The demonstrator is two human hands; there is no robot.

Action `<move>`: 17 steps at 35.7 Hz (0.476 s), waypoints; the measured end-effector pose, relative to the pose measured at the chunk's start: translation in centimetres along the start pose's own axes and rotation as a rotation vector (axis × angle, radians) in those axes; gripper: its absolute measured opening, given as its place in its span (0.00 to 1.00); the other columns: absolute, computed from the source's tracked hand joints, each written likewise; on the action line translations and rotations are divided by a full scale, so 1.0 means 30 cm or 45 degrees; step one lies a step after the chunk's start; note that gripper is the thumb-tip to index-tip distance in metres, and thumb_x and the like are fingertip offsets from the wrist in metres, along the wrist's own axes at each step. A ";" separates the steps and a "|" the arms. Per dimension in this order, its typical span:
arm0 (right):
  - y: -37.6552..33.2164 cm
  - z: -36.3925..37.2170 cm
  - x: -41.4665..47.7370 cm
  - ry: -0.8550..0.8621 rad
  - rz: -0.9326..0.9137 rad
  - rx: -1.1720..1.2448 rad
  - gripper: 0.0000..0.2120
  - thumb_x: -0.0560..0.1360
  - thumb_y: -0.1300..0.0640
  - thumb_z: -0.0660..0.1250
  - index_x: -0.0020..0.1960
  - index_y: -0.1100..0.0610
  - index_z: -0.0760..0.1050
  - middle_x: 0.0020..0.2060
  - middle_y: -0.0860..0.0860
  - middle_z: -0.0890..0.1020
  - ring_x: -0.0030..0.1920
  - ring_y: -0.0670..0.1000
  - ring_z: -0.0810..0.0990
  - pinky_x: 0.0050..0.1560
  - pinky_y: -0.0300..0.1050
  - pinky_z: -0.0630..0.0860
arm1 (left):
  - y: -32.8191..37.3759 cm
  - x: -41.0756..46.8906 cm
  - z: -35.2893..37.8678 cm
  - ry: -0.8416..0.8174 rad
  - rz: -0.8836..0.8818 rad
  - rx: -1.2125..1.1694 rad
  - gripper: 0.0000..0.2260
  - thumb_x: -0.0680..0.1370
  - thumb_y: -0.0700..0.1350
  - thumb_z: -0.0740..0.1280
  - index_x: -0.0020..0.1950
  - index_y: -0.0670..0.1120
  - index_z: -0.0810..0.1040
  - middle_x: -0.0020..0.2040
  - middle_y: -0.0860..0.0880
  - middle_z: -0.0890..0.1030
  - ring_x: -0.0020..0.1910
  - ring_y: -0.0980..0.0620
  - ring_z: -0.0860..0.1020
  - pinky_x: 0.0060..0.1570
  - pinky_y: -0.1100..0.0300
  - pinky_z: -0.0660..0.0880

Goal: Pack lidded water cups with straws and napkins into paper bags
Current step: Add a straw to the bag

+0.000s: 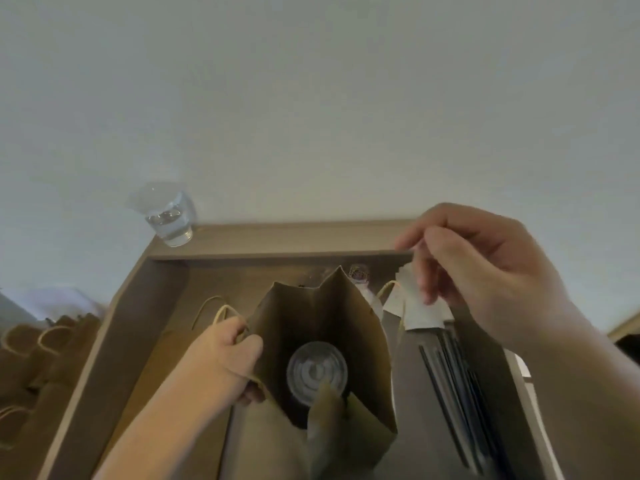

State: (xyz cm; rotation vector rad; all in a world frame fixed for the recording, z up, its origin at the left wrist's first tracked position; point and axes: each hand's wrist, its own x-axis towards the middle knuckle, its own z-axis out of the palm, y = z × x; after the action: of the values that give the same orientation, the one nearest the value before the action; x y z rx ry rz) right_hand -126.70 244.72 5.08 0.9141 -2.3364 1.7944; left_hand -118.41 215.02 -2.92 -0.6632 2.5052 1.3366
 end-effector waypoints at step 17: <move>0.797 0.169 -0.326 -0.187 1.444 -1.015 0.09 0.81 0.50 0.66 0.60 0.48 0.76 0.49 0.49 0.82 0.48 0.52 0.82 0.53 0.54 0.84 | -0.004 0.013 0.008 -0.161 0.379 0.084 0.17 0.71 0.68 0.62 0.59 0.76 0.72 0.49 0.63 0.86 0.46 0.61 0.85 0.40 0.64 0.80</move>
State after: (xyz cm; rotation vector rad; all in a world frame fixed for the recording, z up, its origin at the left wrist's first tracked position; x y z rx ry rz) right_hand -128.65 247.77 -20.99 -0.5140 -3.5060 0.6007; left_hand -118.70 215.07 -3.30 -0.1883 2.6045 1.3328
